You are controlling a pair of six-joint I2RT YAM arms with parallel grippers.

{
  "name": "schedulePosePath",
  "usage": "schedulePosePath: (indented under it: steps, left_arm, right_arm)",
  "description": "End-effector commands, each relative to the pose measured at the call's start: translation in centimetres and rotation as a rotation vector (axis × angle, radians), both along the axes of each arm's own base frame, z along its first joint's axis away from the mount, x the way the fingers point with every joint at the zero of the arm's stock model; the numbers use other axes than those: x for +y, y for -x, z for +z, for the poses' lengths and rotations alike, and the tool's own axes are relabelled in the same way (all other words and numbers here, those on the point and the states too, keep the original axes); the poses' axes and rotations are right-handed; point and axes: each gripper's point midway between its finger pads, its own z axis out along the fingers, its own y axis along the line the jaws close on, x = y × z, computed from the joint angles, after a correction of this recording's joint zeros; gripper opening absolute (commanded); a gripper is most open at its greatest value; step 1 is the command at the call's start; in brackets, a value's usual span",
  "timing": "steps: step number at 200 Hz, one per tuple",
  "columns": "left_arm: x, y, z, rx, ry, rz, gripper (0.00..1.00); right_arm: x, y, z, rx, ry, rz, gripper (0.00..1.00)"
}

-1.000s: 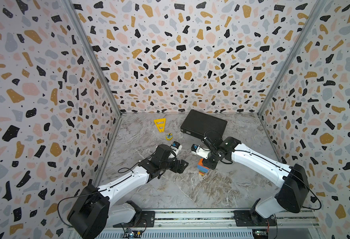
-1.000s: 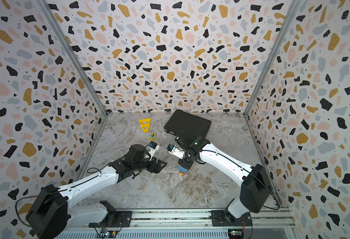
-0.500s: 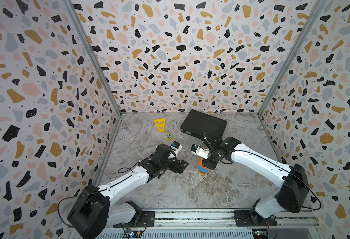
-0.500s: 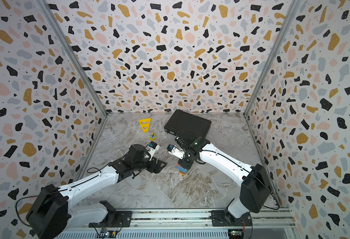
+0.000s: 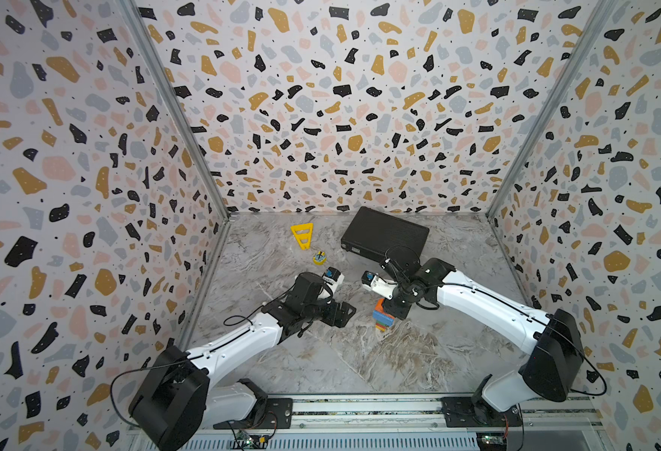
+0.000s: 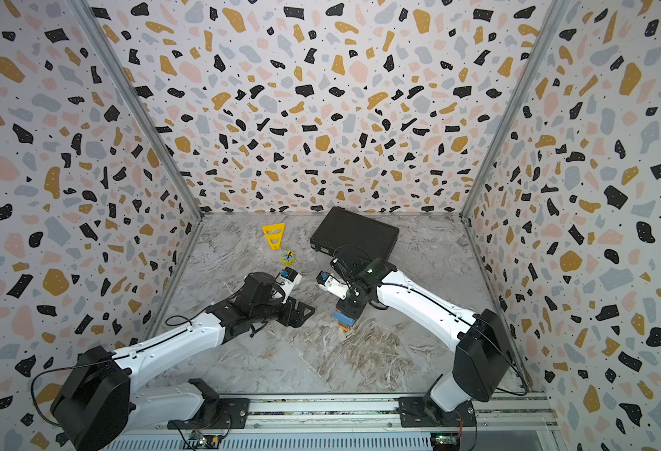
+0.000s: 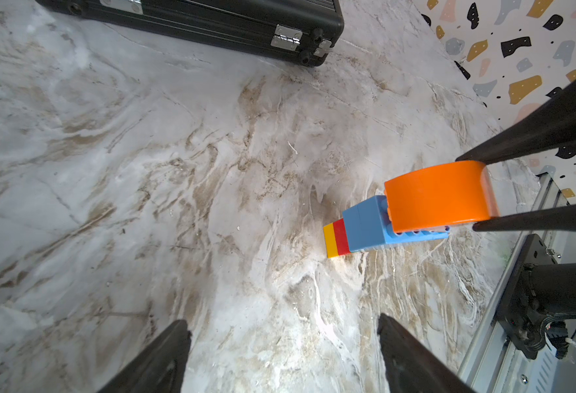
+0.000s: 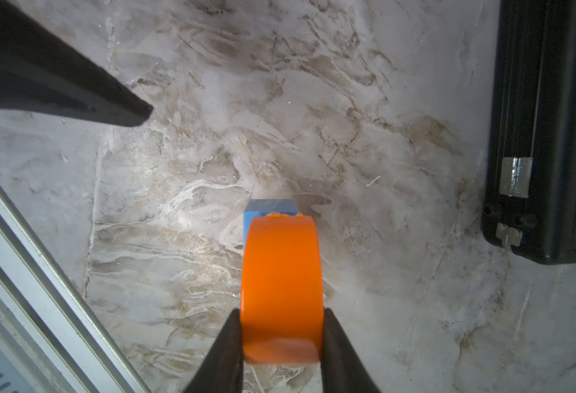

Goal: Assemble an ice cream with lego
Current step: Assemble the lego brick with the lego brick.

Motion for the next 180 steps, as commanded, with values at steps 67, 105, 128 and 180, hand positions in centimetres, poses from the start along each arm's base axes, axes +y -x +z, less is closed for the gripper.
schedulePosePath:
  steps: [67, 105, 128, 180]
  left_arm:
    - [-0.2, -0.1, 0.2, -0.016, 0.017, -0.015, 0.87]
    - [-0.2, -0.1, 0.1, -0.014, 0.015, -0.015, 0.87]
    - [-0.2, -0.1, 0.1, -0.015, 0.015, -0.016, 0.87]
    - [-0.2, -0.1, 0.1, -0.016, 0.014, -0.015, 0.87]
  right_arm:
    - [0.8, 0.8, 1.0, 0.016, -0.069, -0.006, 0.07]
    - [0.2, 0.9, 0.8, 0.014, -0.046, -0.016, 0.07]
    - [-0.2, 0.7, 1.0, 0.002, -0.029, -0.037, 0.07]
    - [-0.7, -0.5, 2.2, -0.042, -0.025, -0.13, 0.07]
